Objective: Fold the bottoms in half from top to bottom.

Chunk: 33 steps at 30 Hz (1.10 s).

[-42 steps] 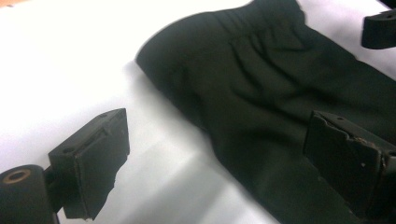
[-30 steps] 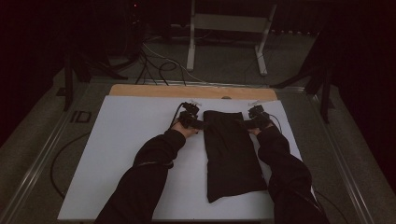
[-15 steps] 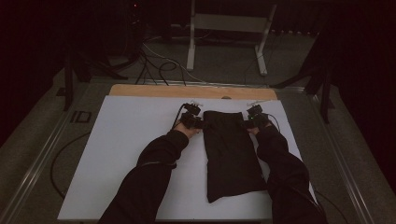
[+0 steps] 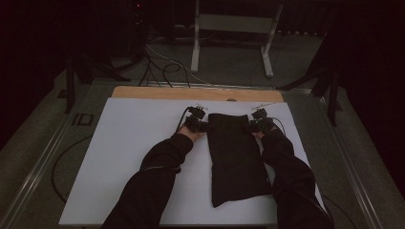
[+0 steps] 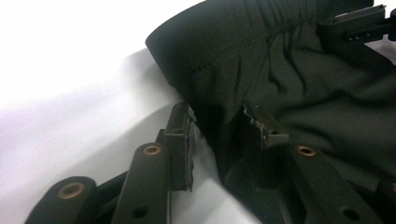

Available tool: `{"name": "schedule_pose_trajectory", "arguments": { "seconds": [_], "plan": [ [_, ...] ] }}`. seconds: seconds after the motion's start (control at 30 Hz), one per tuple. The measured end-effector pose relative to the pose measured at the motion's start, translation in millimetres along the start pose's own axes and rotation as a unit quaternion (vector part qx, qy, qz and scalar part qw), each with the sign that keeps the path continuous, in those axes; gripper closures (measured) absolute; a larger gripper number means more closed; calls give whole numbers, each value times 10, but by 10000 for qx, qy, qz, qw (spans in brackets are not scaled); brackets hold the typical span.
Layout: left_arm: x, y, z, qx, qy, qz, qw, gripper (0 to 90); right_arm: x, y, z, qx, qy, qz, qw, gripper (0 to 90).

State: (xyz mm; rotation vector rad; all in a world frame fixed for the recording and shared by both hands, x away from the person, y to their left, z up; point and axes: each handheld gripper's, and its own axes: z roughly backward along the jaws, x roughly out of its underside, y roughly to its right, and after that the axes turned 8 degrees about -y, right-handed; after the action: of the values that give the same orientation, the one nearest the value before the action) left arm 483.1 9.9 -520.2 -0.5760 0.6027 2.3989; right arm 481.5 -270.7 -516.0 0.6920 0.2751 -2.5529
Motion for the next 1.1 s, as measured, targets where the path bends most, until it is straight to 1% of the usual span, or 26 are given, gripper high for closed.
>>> {"name": "schedule_pose_trajectory", "arguments": {
  "seconds": [0.07, 0.13, 0.2, 0.23, 0.3, 0.37, 0.4, 0.43, 0.47, 0.5, 0.53, 0.57, 0.63, 0.77, 0.93, 1.1],
  "plan": [
    [7, 5, -5, 40, 1, -3, 10000, 703, -13, -18, 5, -18, -61, 97, 9999, 596],
    [9, 6, -7, 66, -6, 11, 10000, 731, -27, -50, 11, -65, -131, 145, 9998, 642],
    [7, 6, -7, 89, -14, 30, 10000, 741, -33, -46, 14, -162, -170, 128, 9996, 676],
    [7, 4, -5, 102, -31, 34, 9999, 749, -32, -43, 15, -169, -182, 89, 9997, 690],
    [8, 9, -4, 129, -25, 55, 9999, 772, -27, -39, 20, -263, -190, 54, 9995, 752],
    [7, 10, -1, 136, -33, 63, 9999, 791, -18, -40, 23, -295, -179, 66, 9994, 806],
    [6, 12, 0, 151, -35, 81, 9998, 803, -14, -41, 26, -291, -171, 95, 9994, 820],
    [5, 17, 1, 141, -36, 58, 9999, 811, -12, -42, 31, -283, -173, 133, 9994, 831],
    [3, 20, 4, 127, -44, 41, 9999, 813, -12, -54, 35, -288, -168, 174, 9993, 839],
    [1, 21, 7, 133, -54, 33, 9999, 818, -12, -60, 38, -199, -165, 264, 9993, 845],
    [-2, 18, 12, 143, -77, 30, 9999, 821, -14, -70, 42, -161, -165, 305, 9993, 849],
    [-6, 19, 17, 152, -95, 50, 9998, 823, -12, -76, 41, -127, -145, 322, 9993, 851],
    [-13, 27, 27, 131, -91, 13, 9999, 828, -9, -80, 46, -64, -114, 341, 9993, 857],
    [-31, 46, 45, 49, -61, -88, 9999, 830, -2, -66, 61, -20, -63, 307, 9995, 859],
    [-82, 59, 88, -2, -69, -150, 9999, 830, -13, -64, 85, 40, -18, 295, 9996, 861],
    [-169, 92, 189, -90, 76, -260, 9996, 831, -51, -67, 157, 115, 162, 242, 9995, 863]
  ]
}}
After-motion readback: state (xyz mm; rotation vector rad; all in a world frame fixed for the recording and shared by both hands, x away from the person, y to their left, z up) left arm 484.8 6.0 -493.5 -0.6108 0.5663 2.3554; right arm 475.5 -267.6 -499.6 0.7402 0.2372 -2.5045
